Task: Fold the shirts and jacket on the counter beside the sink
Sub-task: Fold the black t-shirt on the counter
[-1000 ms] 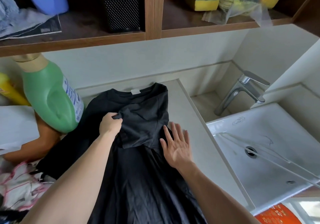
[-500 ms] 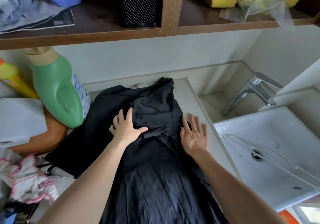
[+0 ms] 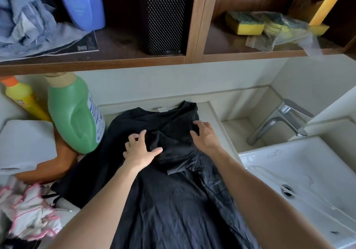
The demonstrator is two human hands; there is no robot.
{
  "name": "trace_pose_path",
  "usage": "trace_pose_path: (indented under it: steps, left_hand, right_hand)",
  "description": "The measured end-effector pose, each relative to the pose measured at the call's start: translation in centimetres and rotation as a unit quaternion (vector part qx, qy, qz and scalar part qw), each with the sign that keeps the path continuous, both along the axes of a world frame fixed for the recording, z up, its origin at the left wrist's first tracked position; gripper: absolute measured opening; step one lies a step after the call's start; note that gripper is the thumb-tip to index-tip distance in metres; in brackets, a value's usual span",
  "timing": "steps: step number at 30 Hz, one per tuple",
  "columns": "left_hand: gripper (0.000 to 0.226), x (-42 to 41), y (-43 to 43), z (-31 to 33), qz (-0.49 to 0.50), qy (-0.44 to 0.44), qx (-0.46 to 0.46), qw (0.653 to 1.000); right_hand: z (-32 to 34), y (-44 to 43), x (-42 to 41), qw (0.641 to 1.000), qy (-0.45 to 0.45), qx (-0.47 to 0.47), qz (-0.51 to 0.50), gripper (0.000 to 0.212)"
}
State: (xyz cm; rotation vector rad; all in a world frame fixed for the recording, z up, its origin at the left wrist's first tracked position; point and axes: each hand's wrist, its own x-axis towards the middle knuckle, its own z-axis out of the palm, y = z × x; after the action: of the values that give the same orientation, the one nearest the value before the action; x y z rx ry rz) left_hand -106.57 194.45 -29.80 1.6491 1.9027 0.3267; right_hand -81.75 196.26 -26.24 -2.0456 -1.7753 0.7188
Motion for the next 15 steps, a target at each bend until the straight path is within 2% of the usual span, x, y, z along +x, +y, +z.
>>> trace_pose_path:
  steps: [2, 5, 10, 13, 15]
  left_hand:
    - [0.082, -2.0, 1.6, 0.9, 0.068, -0.082, 0.059, 0.993]
    - [0.070, -4.8, 4.5, 1.5, 0.101, -0.078, 0.091, 0.988]
    - [0.064, -6.4, 9.3, 1.3, 0.139, -0.119, 0.062, 0.981]
    - [0.067, -6.2, 11.5, 1.0, 0.178, -0.141, 0.032, 0.973]
    - [0.064, -6.3, 12.4, 1.0, 0.201, -0.145, 0.013, 0.969]
  right_hand:
    - [0.2, 2.6, -0.1, 1.000, 0.005, -0.001, -0.010, 0.046]
    - [-0.1, 6.3, 0.0, 1.000, 0.005, 0.009, -0.030, 0.043]
    - [-1.1, 11.3, 0.0, 0.998, 0.013, 0.036, -0.044, 0.045]
    - [-1.3, 13.6, -0.3, 0.998, 0.039, 0.022, -0.048, 0.056]
    - [-1.5, 14.8, -0.2, 0.998, 0.033, 0.008, -0.054, 0.055]
